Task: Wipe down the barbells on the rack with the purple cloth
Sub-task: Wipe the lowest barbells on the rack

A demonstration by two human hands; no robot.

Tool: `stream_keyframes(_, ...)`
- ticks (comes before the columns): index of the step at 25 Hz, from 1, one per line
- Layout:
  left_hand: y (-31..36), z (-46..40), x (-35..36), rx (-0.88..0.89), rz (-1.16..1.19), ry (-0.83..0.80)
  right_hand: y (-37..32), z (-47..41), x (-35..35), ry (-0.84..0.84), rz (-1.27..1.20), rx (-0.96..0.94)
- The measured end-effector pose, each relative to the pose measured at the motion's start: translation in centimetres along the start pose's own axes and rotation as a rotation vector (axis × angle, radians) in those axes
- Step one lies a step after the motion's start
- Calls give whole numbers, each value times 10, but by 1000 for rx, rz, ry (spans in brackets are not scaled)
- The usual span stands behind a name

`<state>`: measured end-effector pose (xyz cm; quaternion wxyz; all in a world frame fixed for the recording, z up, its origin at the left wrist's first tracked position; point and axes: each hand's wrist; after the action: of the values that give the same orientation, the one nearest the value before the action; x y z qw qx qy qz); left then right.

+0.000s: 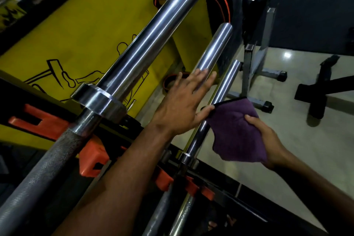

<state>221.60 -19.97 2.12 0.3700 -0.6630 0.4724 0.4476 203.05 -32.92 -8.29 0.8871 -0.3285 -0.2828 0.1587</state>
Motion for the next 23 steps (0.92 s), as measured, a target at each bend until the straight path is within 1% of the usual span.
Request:
stream_keyframes(2, 5, 1, -8, 153, 33, -39, -28, 10, -4, -134, 118, 89)
stream_keyframes(3, 7, 3, -9, 196, 74, -67, -38, 13, -5, -199, 226, 85)
stream_keyframes(4, 10, 4, -11, 202, 140, -92, -48, 14, -6, -240, 328, 58)
stream_keyframes(5, 15, 5, -13, 154, 252, -124, -58, 14, -7, -251, 409, 23)
stream_keyframes(7, 35, 5, -17, -73, 609, -216, -81, 15, -8, -252, 466, -13)
stream_keyframes(8, 46, 4, -17, -192, 747, -245, -93, 16, -10, -240, 483, -34)
stream_keyframes(9, 56, 5, -17, -274, 797, -230, -99, 16, -15, -232, 516, -96)
stream_keyframes(10, 61, 5, -13, -311, 780, -182, -103, 18, -18, -228, 597, -201)
stream_keyframes(11, 64, 5, -9, -317, 741, -128, -101, 16, -23, -170, 691, -342)
stream_keyframes(12, 66, 4, -5, -322, 692, -80, -92, 11, -31, -39, 744, -485)
stream_keyframes(13, 68, 4, -1, -333, 648, -51, -78, 5, -41, 118, 669, -567)
stream_keyframes(14, 72, 3, 0, -345, 613, -17, -60, 0, -48, 271, 425, -560)
stream_keyframes(15, 79, 1, 1, -357, 588, 14, -39, -3, -54, 368, 179, -454)
stream_keyframes(16, 87, 0, 1, -349, 566, 28, -18, -4, -56, 358, -26, -275)
stream_keyframes(17, 97, 0, 2, -300, 530, 4, 5, -2, -56, 235, -172, -48)
stream_keyframes(18, 106, 1, 6, -208, 485, -66, 20, 3, -50, 76, -312, 155)
stream_keyframes(19, 117, 5, 9, -94, 451, -179, 30, 8, -45, -41, -439, 325)
stream_keyframes(20, 125, 9, 11, 29, 420, -308, 36, 10, -40, -130, -661, 499)
stream_keyframes(21, 125, 12, 9, 133, 395, -419, 35, 12, -36, -118, -773, 566)
stream_keyframes(22, 116, 11, 3, 208, 376, -450, 31, 11, -31, -35, -789, 518)
stream_keyframes(23, 100, 7, -2, 252, 332, -383, 25, 6, -25, 45, -693, 410)
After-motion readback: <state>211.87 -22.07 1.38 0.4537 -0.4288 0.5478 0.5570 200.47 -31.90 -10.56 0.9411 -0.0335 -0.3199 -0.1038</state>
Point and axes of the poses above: each hand's wrist, its own z-axis away from the middle knuckle, its own x-axis out of the palm, y = z × x, and after that the axes turned 14 degrees about y, right-handed
